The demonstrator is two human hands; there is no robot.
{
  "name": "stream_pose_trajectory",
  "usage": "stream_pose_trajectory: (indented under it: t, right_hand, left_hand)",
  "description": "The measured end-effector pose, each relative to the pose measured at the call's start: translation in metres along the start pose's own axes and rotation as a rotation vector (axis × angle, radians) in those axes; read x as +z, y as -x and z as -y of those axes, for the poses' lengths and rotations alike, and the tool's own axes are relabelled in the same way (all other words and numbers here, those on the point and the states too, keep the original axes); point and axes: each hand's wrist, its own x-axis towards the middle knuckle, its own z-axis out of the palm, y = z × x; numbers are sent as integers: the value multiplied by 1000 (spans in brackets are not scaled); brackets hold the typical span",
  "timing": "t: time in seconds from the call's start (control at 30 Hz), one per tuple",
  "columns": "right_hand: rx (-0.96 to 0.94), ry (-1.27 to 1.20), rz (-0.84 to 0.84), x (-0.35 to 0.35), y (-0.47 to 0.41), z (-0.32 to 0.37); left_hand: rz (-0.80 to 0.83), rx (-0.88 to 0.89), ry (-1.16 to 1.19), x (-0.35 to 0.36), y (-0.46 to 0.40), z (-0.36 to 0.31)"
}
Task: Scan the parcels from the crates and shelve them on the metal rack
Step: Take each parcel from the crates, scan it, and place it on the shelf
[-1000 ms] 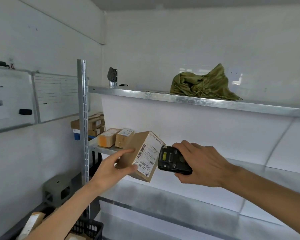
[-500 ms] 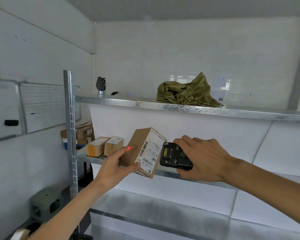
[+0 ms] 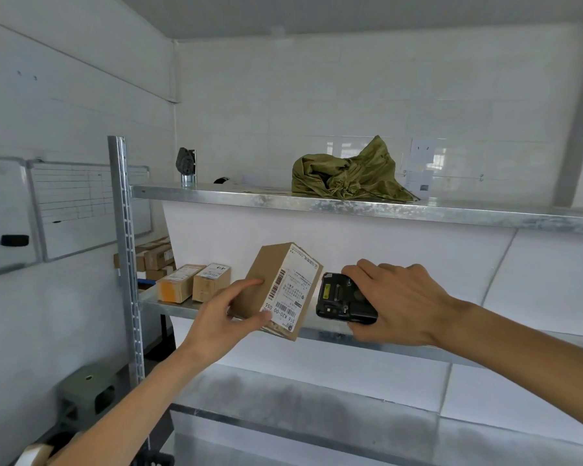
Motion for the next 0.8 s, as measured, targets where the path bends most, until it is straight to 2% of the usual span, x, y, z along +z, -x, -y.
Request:
stream_pose_trajectory:
  t: [0.2, 0.43, 0.5, 0.8]
  right_hand:
    - [20, -2, 2, 0, 4, -5]
    - [20, 35, 121, 6, 2, -5]
    - [23, 16, 110, 11, 2, -4]
    - [91, -553, -28, 36, -15, 29]
  left_hand:
    - [-8, -12, -9, 7, 1, -5]
    - [-5, -36, -22, 10, 3, -7]
    - [-4, -64, 10, 11, 5, -7]
    - [28, -308, 366, 6, 5, -3]
